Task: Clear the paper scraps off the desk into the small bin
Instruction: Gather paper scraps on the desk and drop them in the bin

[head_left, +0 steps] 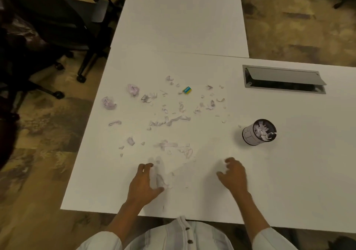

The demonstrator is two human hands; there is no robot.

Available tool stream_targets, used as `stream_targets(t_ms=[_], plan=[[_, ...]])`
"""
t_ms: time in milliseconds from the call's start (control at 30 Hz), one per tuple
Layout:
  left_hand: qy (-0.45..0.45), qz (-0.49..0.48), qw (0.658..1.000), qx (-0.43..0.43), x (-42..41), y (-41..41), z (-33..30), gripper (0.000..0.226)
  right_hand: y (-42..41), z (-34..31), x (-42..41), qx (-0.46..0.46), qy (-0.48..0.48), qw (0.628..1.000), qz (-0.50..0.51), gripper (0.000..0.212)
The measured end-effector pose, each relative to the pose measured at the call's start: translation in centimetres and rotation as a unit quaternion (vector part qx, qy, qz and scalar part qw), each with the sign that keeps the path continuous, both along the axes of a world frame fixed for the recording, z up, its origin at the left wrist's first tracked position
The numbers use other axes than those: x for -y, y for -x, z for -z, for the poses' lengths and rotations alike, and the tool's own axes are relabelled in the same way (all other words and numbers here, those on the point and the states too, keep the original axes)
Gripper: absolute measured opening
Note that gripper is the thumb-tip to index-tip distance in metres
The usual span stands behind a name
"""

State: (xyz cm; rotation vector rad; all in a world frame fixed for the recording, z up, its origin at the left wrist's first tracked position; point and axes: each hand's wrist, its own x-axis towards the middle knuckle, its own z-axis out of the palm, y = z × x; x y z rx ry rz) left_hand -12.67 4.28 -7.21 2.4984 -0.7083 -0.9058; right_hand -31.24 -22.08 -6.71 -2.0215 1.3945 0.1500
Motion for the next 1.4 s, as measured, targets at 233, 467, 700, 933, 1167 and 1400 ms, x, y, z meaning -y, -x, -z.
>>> stream_targets(t_ms=[233, 467, 700, 933, 1167, 1400], plan=[[-0.072, 0.096, 0.992, -0.049, -2.9, 2.6, 0.4, 0.112, 1.5, 0.6, -2.9, -0.066, -0.036, 0.997, -0.01, 0.053], [-0.075, 0.107, 0.99, -0.054, -1.3, 4.4, 1.3, 0.101, -8.0, 0.5, -6.4, 0.087, -0.1, 0.99, -0.04, 0.049], [-0.009, -0.031, 0.998, -0.062, 0.8, 0.6, 1.8, 0.089, -4.3, -0.2, -6.2, 0.068, -0.118, 0.99, -0.032, 0.061], [0.025, -0.107, 0.992, 0.056, 1.1, -2.9, 0.4, 0.104, -3.5, 1.0, -9.4, 0.02, -0.155, 0.987, -0.039, 0.068], [-0.044, -0.184, 0.975, 0.117, -3.3, -7.3, 0.1, 0.14, -13.0, 1.7, -8.7, 0.146, -0.125, 0.981, 0.007, 0.057], [-0.071, -0.155, 0.985, 0.027, -3.8, -10.4, 1.0, 0.152, -11.4, 0.9, -4.4, 0.179, 0.016, 0.984, -0.01, 0.05]])
